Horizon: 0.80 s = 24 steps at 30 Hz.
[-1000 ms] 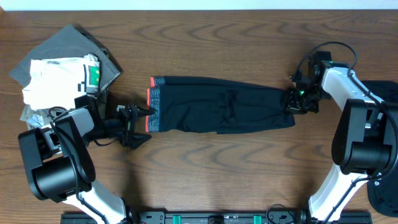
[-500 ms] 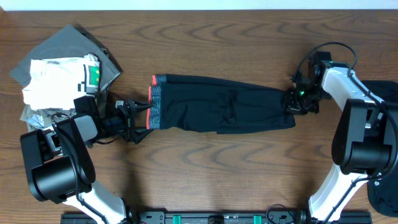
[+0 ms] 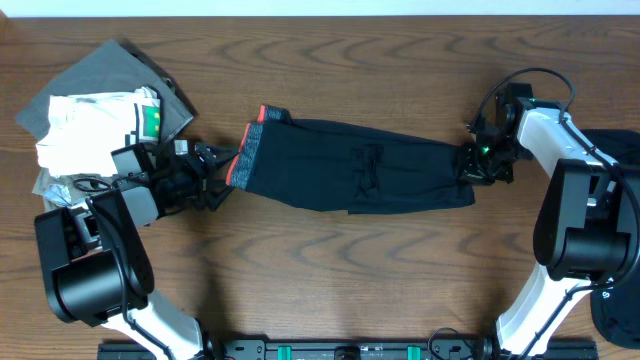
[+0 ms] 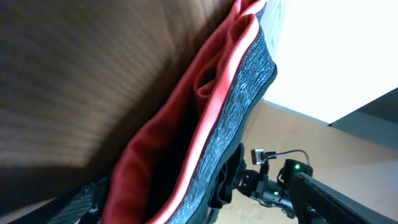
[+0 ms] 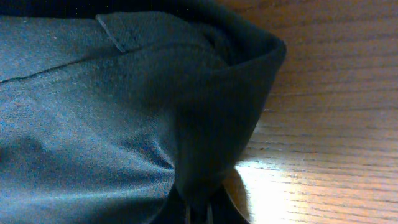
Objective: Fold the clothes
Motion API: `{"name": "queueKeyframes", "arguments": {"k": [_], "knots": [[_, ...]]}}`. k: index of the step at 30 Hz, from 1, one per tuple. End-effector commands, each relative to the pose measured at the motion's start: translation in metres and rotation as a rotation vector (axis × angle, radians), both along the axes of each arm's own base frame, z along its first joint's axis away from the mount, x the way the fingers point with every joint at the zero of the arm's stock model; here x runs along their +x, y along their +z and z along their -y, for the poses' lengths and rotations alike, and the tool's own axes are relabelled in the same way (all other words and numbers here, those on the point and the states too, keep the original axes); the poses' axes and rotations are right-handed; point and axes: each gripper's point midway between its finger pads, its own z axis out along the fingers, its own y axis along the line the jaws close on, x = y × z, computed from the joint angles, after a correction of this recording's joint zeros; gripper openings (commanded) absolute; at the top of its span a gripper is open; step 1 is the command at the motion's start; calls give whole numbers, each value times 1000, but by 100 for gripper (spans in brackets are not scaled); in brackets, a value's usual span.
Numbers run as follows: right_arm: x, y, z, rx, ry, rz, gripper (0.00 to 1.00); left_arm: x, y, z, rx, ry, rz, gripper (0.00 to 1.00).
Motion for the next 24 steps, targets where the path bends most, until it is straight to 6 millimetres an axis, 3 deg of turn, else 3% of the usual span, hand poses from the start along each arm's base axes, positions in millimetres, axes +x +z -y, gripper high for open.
{"name": "queueKeyframes", "arguments": {"k": [1,9,20,24], "knots": [[-7,-8,9,-54,18,-29,2,-4,-20,9,72,-9,-41,94],[-8,-8,9,-54,18,-33,2,-5,-28,34,124,-62,-60,93],[-10,-8,9,-54,18,-38,2,6,-36,20,212,4,-56,93],[-10,-7,8,-53,18,-39,2,14,-32,18,226,17,-19,79]]}}
